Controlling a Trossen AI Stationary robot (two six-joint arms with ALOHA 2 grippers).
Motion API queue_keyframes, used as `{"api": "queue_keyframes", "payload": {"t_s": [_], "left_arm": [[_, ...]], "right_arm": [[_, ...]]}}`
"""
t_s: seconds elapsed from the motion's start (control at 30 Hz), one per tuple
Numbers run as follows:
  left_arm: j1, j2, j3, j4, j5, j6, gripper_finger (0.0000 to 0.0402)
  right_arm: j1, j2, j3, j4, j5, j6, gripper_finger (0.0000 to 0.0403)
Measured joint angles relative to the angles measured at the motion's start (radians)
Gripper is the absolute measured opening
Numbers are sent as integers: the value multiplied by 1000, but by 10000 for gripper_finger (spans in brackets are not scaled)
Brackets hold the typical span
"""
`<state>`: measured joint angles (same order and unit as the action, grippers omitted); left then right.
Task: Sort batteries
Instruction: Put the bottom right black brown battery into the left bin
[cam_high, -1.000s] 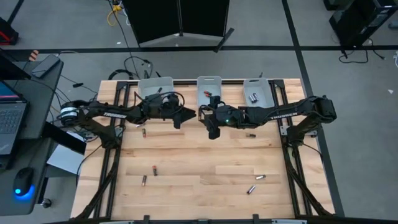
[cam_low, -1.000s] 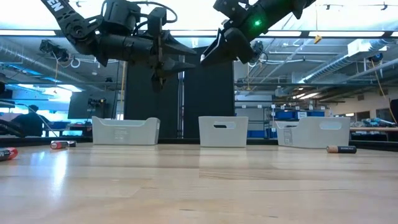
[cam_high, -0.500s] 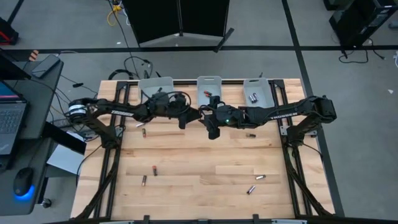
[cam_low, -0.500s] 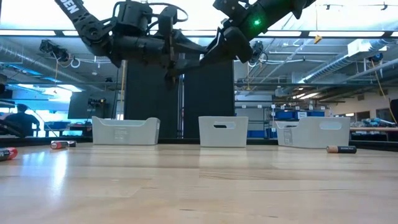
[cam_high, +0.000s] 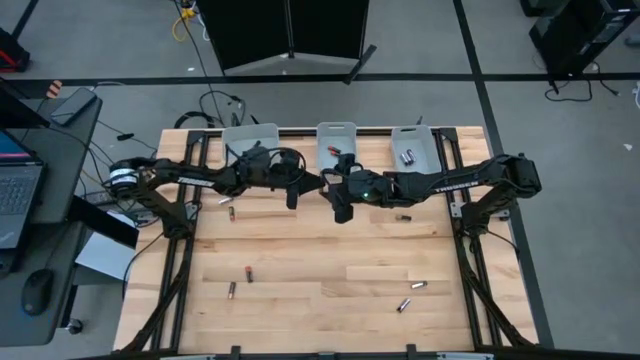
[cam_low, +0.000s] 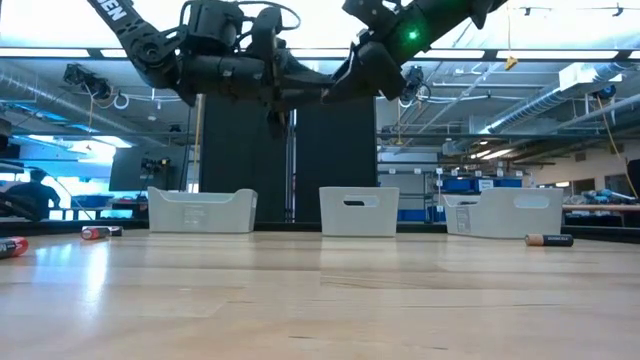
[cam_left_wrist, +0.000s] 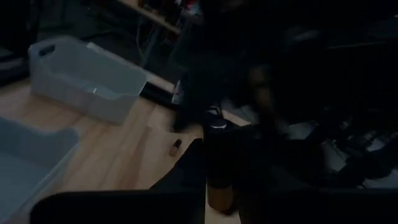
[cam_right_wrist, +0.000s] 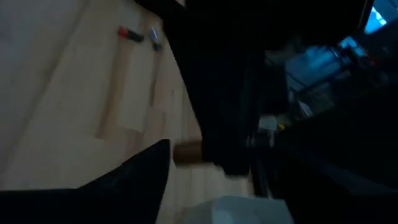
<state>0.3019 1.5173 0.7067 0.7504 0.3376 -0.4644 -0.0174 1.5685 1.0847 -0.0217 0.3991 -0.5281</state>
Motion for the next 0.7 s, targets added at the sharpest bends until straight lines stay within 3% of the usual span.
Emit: {"api": "queue_keyframes", "payload": {"t_s": [0.2,0.37,0.53,0.7], "left_arm": [[20,-63,12,-87,-4,66,54],[41,-141,65,-284,-8,159,54],[82,-207,172,-684,-67,312,54],[155,-230,309,-1092,-214,460,54]], "right_arm": [[18,-13,0,-14,163,-3,343],[33,-67,0,-57,235,6,336],[12,-129,0,-239,191,161,272],[-53,-145,-49,-396,29,301,156]]}}
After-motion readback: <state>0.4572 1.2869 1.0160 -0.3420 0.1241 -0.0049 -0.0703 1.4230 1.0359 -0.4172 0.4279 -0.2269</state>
